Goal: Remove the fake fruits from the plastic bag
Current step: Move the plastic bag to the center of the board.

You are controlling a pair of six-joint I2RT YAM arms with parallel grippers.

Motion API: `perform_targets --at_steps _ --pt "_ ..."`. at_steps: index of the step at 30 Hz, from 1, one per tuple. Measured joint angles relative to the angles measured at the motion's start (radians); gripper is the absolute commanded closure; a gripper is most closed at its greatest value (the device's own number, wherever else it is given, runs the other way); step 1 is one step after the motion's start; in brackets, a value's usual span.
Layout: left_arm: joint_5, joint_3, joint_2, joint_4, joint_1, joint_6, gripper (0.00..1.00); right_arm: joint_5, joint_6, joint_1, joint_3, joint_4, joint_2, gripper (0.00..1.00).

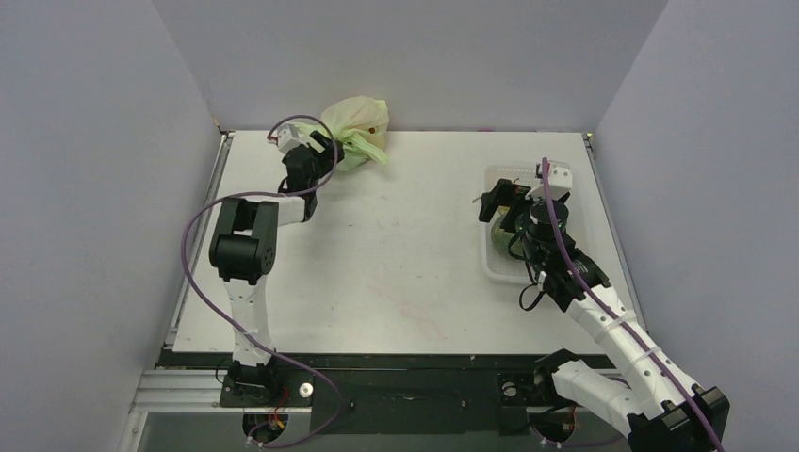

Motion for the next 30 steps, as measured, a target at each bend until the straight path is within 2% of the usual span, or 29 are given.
perform_targets --at_steps 1,2,3,4,6,7,12,16,20,24,30 --pt "-0.005 0.045 0.019 -0.024 0.000 -0.001 0.31 0.003 0.000 0.003 0.001 -0.001 0.000 0.01" --pt "-0.008 0.096 0.042 -0.053 0.000 0.000 0.44 0.005 0.000 0.003 0.003 -0.003 0.000 0.01" --pt "-0.010 0.150 0.066 -0.092 0.001 0.004 0.52 0.005 0.000 0.005 0.004 -0.003 0.001 0.01" --pt "-0.006 0.210 0.091 -0.135 0.002 0.008 0.74 0.005 0.000 0.008 0.007 -0.004 0.001 0.01" --pt "0.021 0.327 0.141 -0.215 0.008 0.029 0.95 0.005 -0.002 0.014 0.016 -0.005 0.002 0.01" --pt "0.030 0.359 0.154 -0.241 0.010 0.034 1.00 0.005 -0.003 0.016 0.019 -0.005 0.003 0.01" --pt "0.066 0.365 0.134 -0.368 0.015 0.124 1.00 0.011 0.002 0.017 0.026 -0.005 0.013 0.00" --pt "0.026 0.185 -0.009 -0.464 -0.008 0.179 1.00 0.018 0.033 0.016 0.034 -0.005 0.047 0.00" --pt "-0.035 -0.068 -0.276 -0.570 -0.085 0.207 1.00 -0.106 0.031 0.005 0.044 -0.002 0.098 0.00" --pt "-0.061 -0.257 -0.549 -0.679 -0.209 0.211 1.00 -0.258 0.013 0.000 0.037 0.032 0.131 0.00" --pt "-0.071 -0.539 -0.955 -0.905 -0.388 0.128 1.00 -0.422 -0.016 0.032 0.039 0.079 0.245 0.00"
